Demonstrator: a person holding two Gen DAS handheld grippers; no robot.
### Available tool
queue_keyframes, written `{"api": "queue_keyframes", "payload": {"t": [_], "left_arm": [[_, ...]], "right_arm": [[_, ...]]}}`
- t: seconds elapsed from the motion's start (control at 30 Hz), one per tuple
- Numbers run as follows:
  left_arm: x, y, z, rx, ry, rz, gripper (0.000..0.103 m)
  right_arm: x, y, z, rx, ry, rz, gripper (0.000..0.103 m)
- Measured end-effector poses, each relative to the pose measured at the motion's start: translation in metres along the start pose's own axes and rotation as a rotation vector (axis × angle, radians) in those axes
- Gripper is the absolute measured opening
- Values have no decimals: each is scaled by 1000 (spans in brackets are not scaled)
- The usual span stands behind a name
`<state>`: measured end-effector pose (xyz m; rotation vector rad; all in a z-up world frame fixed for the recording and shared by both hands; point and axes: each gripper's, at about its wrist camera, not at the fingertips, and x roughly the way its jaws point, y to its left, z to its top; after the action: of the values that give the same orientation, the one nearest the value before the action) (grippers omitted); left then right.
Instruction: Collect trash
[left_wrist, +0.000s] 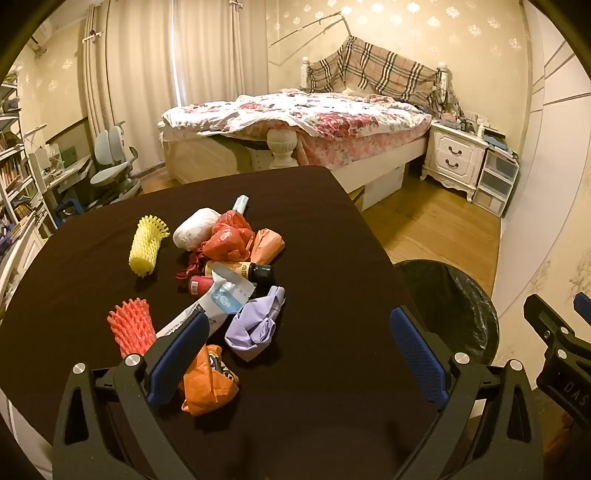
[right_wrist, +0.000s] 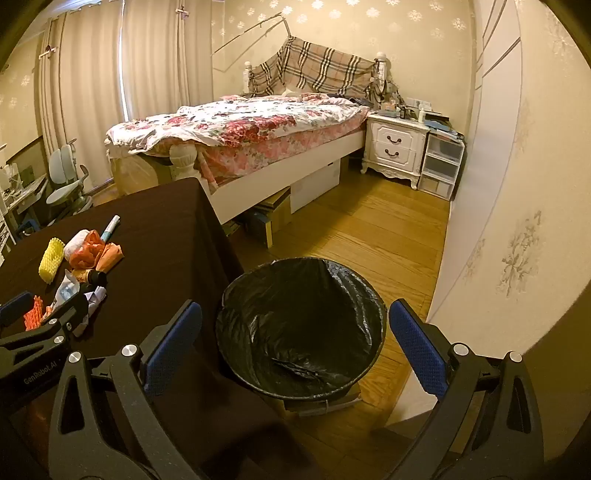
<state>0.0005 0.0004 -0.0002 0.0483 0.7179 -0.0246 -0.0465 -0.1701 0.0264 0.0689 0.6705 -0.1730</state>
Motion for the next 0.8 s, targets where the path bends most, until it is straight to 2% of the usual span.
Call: {"api": "queue_keyframes", "payload": {"t": [0.8], "left_arm": [[1,-2,-1,-9,5,-15,97]], "right_arm": [[1,0,0,0,4,-1,99]]}}
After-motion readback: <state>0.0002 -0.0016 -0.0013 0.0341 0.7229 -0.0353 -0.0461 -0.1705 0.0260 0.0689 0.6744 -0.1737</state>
